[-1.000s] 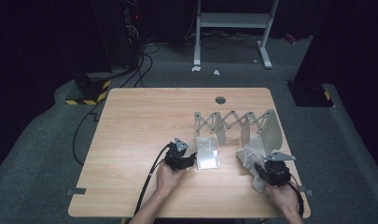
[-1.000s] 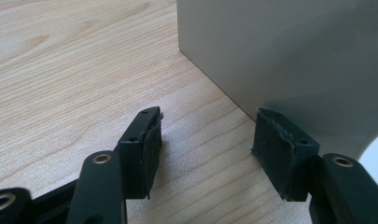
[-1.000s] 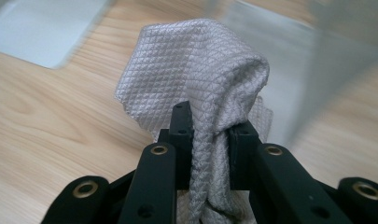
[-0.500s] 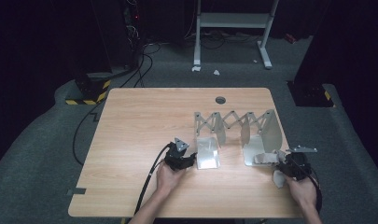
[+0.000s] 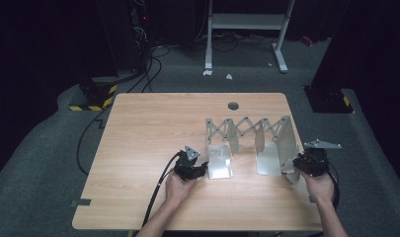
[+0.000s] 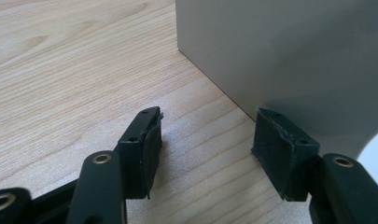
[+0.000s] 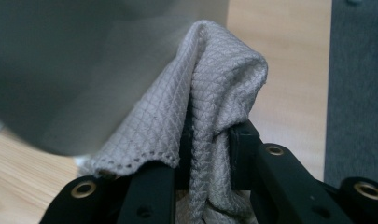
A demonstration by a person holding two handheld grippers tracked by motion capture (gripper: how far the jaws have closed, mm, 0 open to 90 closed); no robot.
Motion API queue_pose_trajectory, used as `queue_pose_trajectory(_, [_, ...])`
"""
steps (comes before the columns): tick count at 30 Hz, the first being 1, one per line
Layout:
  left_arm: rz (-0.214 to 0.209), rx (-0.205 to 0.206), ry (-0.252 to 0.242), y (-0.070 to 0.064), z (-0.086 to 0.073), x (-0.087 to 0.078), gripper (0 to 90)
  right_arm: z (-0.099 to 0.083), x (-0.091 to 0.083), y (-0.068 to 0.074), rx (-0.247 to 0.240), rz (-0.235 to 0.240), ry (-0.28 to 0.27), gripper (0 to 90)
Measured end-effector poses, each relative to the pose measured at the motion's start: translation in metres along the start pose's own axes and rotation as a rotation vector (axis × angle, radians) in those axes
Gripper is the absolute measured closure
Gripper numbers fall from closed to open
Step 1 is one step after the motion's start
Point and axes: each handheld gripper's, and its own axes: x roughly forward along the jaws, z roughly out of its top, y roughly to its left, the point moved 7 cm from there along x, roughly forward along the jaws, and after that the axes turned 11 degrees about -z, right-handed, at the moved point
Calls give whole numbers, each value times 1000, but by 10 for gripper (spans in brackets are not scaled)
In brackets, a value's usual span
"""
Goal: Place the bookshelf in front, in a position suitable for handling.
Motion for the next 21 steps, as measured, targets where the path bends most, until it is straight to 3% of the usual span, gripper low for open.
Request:
queue_pose_trajectory(2, [1,1,1,0,0,0,420,18,-19,2,-4,-1,-60,758])
queue_pose_trajectory(6, [1,2,1,0,0,0,420,31,-31,5,-14,-16,-92,758])
queue_pose_trajectory(8, [1,2,1,0,0,0,420,29,-29,7,-20,-22,-86,758])
queue_pose_trajectory(12, [1,2,1,0,0,0,419,8,-7,12,-20,-10,-6,759])
queue_pose_trajectory(13, [1,2,1,0,0,0,420,-11,13,14,-16,-10,65,757])
queue_pose_trajectory(14, [1,2,1,0,0,0,419,-20,23,14,-25,-13,101,757])
queue_pose_trajectory(15, [1,2,1,0,0,0,419,-20,23,14,-25,-13,101,757])
queue_pose_trajectory(17, [1,2,1,0,0,0,419,-36,39,18,-18,-18,153,758])
queue_pose_trajectory(19, [1,2,1,0,0,0,419,-38,42,17,33,2,145,758])
queue_pose_trajectory(21, [1,4,1,0,0,0,420,-35,40,16,43,14,140,758])
